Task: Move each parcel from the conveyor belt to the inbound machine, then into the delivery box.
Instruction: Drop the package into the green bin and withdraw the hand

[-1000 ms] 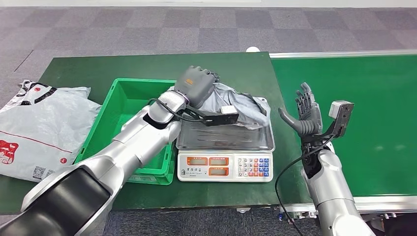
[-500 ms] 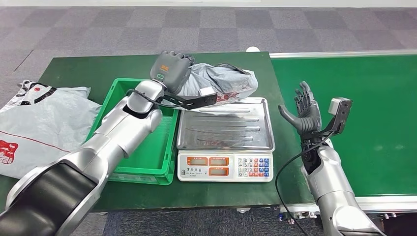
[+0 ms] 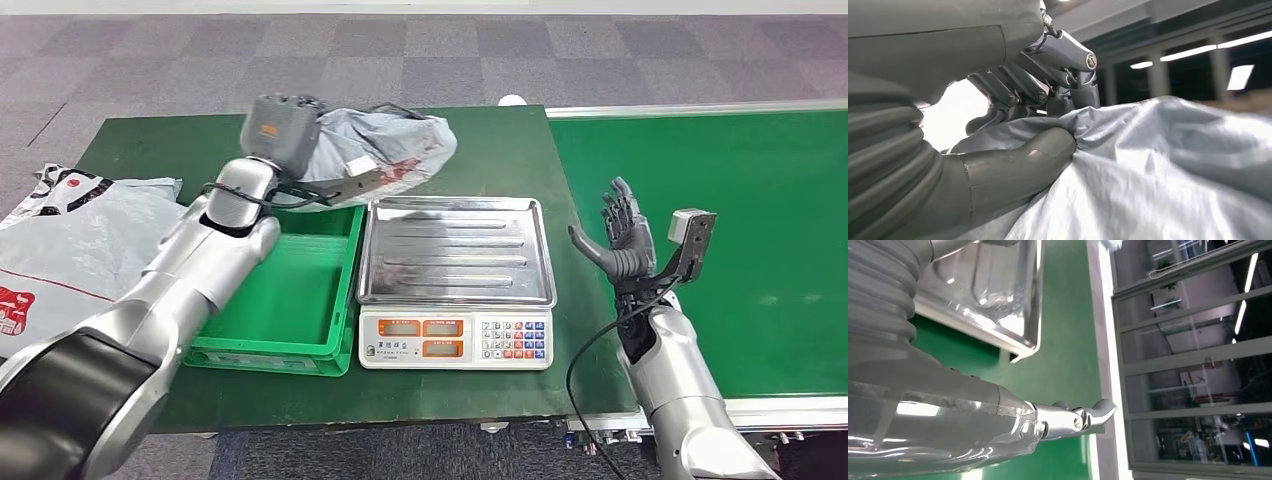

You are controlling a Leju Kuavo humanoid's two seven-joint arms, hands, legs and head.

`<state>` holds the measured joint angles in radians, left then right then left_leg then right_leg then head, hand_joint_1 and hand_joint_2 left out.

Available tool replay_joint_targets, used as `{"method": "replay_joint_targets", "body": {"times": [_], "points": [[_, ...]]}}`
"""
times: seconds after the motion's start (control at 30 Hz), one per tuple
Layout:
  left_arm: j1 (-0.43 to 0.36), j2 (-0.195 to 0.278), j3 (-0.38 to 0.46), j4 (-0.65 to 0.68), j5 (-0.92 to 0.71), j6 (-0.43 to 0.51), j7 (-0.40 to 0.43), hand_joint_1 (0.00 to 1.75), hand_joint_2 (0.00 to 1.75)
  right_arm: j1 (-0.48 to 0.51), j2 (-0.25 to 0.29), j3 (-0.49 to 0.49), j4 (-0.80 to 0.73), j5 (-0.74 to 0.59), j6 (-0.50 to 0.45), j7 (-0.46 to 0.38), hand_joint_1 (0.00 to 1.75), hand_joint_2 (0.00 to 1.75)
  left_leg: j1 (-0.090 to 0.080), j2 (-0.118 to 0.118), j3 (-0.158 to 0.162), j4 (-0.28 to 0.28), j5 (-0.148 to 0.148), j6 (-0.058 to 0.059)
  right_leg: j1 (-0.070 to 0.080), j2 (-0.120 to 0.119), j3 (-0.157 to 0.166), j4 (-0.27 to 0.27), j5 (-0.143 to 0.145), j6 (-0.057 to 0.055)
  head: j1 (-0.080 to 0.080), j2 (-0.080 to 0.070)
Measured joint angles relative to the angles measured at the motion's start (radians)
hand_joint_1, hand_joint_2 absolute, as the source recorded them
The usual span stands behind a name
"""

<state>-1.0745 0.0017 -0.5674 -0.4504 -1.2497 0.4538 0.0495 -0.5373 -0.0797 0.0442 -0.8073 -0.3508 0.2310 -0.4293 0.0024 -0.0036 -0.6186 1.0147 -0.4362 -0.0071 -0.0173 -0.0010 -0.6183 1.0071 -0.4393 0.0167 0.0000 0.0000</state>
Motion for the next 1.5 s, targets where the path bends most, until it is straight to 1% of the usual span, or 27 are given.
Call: {"method": "replay_joint_targets", "body": {"times": [0.1,0.2,0.3,0.4,0.47,0.57,0.7,0.93,1.07,1.2,1.37,1.5], "points": [[0.014,0.086,0.055,-0.012,0.005,0.018,-0.014,1.75,1.75,0.029,-0.035,-0.002,-0.020,-0.017,0.004,0.003,0.00,1.75,0.000,0.001,0.000,0.000,0.000,-0.001,0.000,0.001,0.000,0.000,0.000,0.000,0.000,0.000],[0.072,0.175,0.126,-0.052,0.032,0.067,-0.022,1.75,1.75,0.076,-0.069,-0.011,-0.060,-0.031,-0.001,0.009,0.00,1.75,0.000,0.002,0.000,-0.001,-0.001,-0.002,0.000,0.002,-0.001,0.000,-0.001,-0.001,0.000,0.000],[0.180,0.250,0.208,-0.131,0.045,0.111,-0.022,1.75,1.75,0.133,-0.091,-0.026,-0.113,-0.037,-0.012,0.012,0.00,1.75,0.000,0.002,0.001,-0.001,-0.002,-0.003,0.000,0.002,-0.001,0.000,-0.003,-0.003,0.000,0.000],[0.299,0.297,0.281,-0.223,0.025,0.115,-0.021,1.75,1.75,0.179,-0.102,-0.040,-0.161,-0.043,-0.024,0.019,0.00,1.75,0.000,0.002,0.001,-0.001,-0.003,-0.003,0.000,0.001,-0.001,0.000,-0.004,-0.003,0.000,0.000],[0.358,0.317,0.318,-0.276,0.011,0.112,-0.020,1.75,1.75,0.202,-0.107,-0.043,-0.189,-0.046,-0.027,0.024,0.00,1.75,0.000,0.001,0.000,-0.001,-0.004,-0.003,0.000,0.000,-0.001,0.000,-0.004,-0.003,0.000,0.000],[0.407,0.335,0.355,-0.336,0.001,0.101,-0.018,1.75,1.75,0.224,-0.109,-0.047,-0.220,-0.048,-0.031,0.028,0.00,1.75,0.000,0.001,0.000,0.000,-0.004,-0.003,0.000,0.000,0.000,0.000,-0.004,-0.003,0.000,0.000],[0.436,0.348,0.385,-0.383,-0.003,0.093,-0.016,1.75,1.75,0.240,-0.109,-0.056,-0.246,-0.048,-0.035,0.028,0.00,1.75,0.000,0.001,0.000,0.000,-0.004,-0.003,0.000,0.000,0.000,0.000,-0.004,-0.003,0.000,0.000],[0.463,0.358,0.408,-0.428,-0.014,0.070,-0.014,1.75,1.75,0.248,-0.109,-0.059,-0.264,-0.051,-0.041,0.029,0.00,1.75,0.001,0.001,0.000,0.000,-0.004,-0.003,0.001,0.001,0.000,0.000,-0.004,-0.003,0.000,0.000],[0.513,0.360,0.415,-0.485,-0.010,0.027,-0.031,1.75,1.75,0.253,-0.109,-0.060,-0.266,-0.054,-0.043,0.029,0.00,1.75,0.001,0.002,0.000,0.000,-0.004,-0.003,0.000,0.001,0.000,0.000,-0.004,-0.003,0.000,0.000],[0.579,0.359,0.416,-0.570,0.062,-0.004,-0.072,1.75,1.75,0.256,-0.109,-0.060,-0.269,-0.052,-0.042,0.030,0.00,1.75,0.000,0.002,0.000,0.000,-0.004,-0.003,0.000,0.001,0.000,0.000,-0.004,-0.003,0.000,0.000],[0.652,0.353,0.415,-0.681,0.239,-0.040,-0.157,1.75,1.75,0.257,-0.109,-0.060,-0.280,-0.051,-0.044,0.041,0.00,1.75,0.000,0.002,0.000,0.000,-0.004,-0.003,0.000,0.001,0.000,0.000,-0.004,-0.003,0.000,0.000],[0.695,0.341,0.405,-0.761,0.282,-0.040,-0.186,1.75,1.75,0.255,-0.108,-0.060,-0.284,-0.048,-0.047,0.049,0.00,1.75,0.000,0.001,0.000,0.000,-0.004,-0.003,0.000,0.000,0.000,0.000,-0.004,-0.003,0.000,0.000]]}}
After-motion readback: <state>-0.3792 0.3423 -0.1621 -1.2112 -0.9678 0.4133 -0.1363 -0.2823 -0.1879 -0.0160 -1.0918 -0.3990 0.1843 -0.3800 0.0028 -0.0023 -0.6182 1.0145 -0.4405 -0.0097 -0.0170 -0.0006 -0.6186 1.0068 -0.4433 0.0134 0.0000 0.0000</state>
